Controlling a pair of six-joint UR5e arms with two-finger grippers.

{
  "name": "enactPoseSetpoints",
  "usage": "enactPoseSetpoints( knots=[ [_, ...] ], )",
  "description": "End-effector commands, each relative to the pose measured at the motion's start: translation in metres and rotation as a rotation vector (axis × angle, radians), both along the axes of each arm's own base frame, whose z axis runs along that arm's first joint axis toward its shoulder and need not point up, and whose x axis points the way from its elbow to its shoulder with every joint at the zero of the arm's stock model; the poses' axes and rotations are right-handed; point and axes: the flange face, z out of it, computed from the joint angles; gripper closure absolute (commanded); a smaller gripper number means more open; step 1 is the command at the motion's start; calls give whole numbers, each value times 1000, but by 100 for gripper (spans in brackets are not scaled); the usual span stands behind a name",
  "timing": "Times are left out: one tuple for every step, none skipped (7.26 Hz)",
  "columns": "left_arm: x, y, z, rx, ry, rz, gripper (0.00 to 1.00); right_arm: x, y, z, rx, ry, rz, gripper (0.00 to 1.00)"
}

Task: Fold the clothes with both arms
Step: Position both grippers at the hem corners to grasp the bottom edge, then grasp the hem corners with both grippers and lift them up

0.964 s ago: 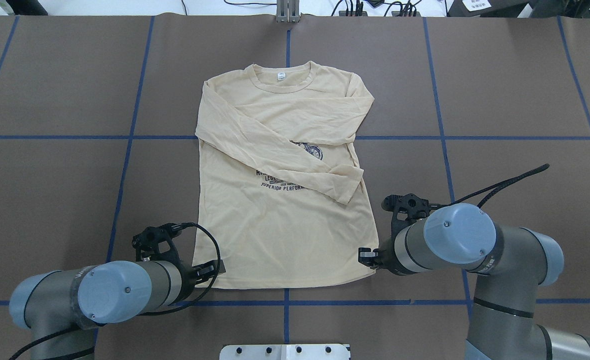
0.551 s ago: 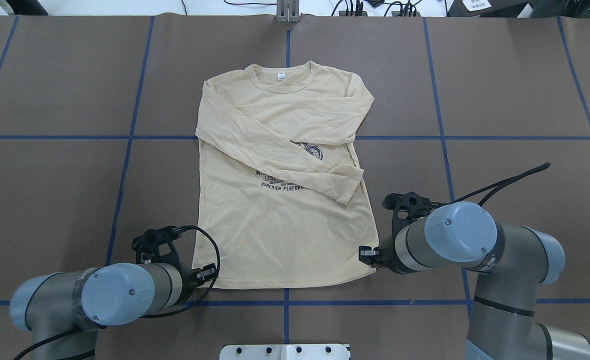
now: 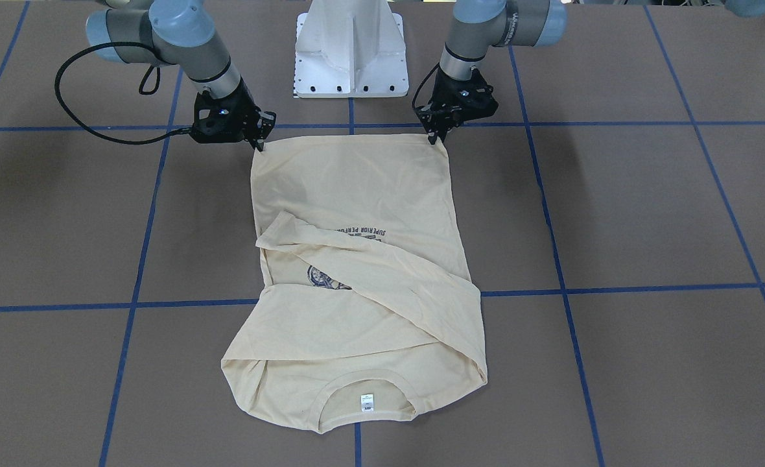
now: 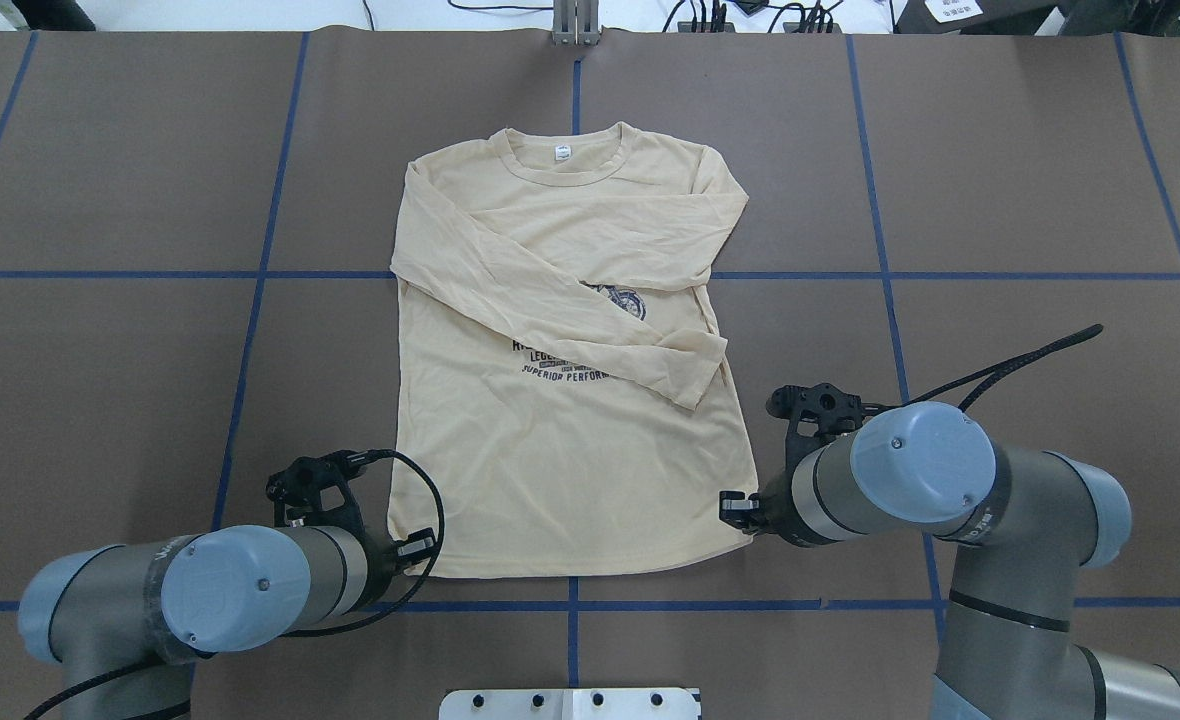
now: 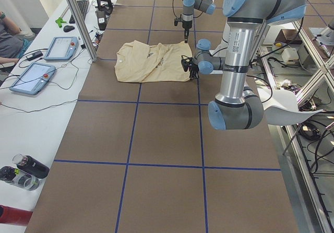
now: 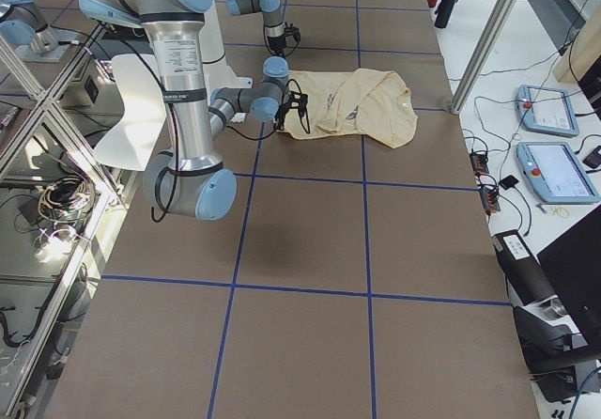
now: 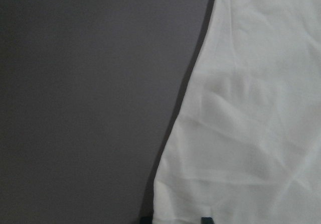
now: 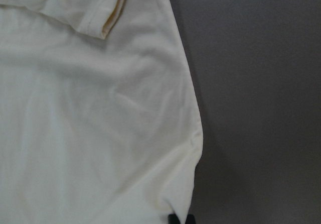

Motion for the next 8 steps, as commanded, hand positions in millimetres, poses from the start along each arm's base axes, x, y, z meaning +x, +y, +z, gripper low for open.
enactPoseSetpoints(
  knots=[
    [-5, -2, -9, -2, 19, 0, 100, 1, 0, 0, 0, -1, 1, 100],
    [-9, -3, -15, -2, 25, -2, 100, 1, 0, 0, 1, 0, 2, 100],
    [-22, -1, -32, 6, 64, -2, 100, 6, 0, -1, -2, -4, 2, 100],
    [-33, 1, -40, 10, 84, -2, 100, 21, 4, 0, -23, -7, -15, 100],
    [-33, 2, -43, 11, 92, 1, 100, 38, 11, 5, -58, -11, -48, 100],
    [-32, 9, -46, 11, 98, 13, 100, 49, 17, 12, -86, -7, -72, 100],
    [-29, 18, -46, -7, 101, 51, 100, 57, 25, 18, -116, -7, -106, 100],
    [-22, 36, -47, -15, 105, 93, 100, 57, 33, 18, -172, -12, -127, 100]
  ],
)
